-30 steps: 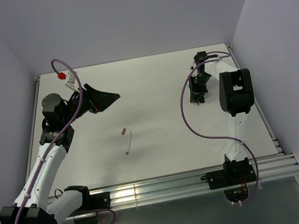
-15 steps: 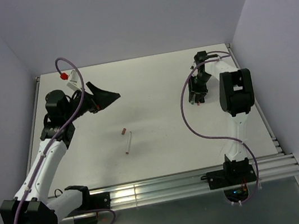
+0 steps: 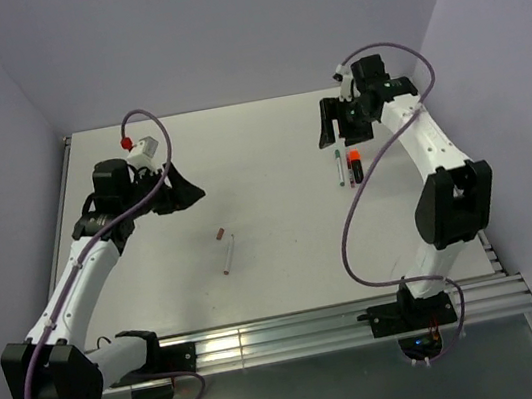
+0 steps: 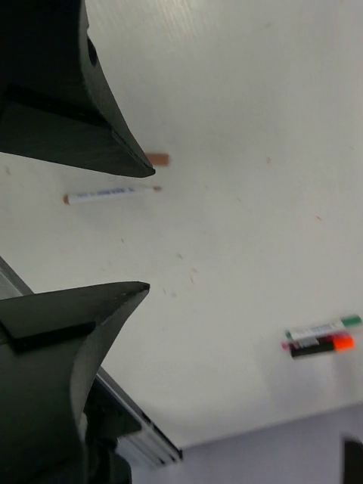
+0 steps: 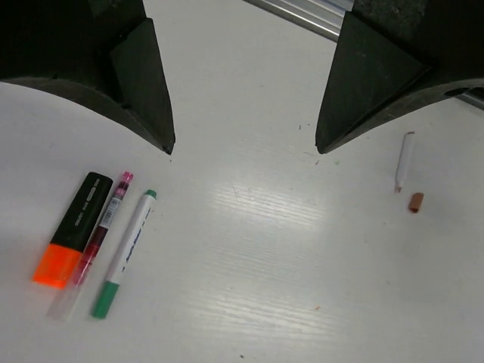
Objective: Insert the pens into the pen caps
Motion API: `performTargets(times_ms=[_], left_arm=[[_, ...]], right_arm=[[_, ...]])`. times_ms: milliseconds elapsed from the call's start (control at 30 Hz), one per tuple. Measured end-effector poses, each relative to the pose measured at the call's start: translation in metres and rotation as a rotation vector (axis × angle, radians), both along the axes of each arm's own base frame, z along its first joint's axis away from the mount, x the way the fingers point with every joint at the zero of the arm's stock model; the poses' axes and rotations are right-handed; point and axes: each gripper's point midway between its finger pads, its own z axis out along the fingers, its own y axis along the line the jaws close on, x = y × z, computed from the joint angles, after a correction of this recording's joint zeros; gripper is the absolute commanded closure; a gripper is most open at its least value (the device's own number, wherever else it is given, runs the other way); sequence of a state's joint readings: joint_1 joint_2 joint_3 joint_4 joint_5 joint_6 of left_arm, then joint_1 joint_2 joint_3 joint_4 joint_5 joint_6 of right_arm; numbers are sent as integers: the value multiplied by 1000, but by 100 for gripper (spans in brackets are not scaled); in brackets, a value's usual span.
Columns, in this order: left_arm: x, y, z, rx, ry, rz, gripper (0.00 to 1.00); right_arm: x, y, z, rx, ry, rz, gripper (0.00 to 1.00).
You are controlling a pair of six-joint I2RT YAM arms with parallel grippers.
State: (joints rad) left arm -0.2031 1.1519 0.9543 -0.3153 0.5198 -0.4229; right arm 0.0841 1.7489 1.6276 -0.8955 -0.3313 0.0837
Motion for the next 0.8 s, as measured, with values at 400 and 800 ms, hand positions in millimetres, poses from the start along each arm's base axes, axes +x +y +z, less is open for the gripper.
performTargets(times_ms=[400,800], left_arm=[[-39,-21,-112,360,233,-201,59],[-44,-54,-167,634,306,-264,62]], right_arm=[[-32,0,74,12,-250,58,11],[-53,-12,78,-36,-304,25,8]])
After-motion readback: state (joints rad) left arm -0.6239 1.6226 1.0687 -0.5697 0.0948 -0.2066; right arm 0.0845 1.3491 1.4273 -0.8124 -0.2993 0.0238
